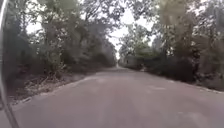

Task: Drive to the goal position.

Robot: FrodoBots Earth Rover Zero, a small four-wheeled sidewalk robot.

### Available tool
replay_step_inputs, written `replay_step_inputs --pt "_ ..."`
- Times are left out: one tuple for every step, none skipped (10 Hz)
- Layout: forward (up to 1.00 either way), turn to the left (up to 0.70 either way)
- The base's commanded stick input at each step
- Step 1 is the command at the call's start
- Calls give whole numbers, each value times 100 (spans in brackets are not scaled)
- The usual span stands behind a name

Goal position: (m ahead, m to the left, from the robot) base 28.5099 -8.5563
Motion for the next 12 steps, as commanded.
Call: replay_step_inputs --pt "70 0" --pt "70 0" --pt "70 0" --pt "70 0" --pt "70 0" --pt "70 0" --pt "70 -2" --pt "70 -8" --pt "70 -20" --pt "70 -17" --pt "70 -11" --pt "70 -4"
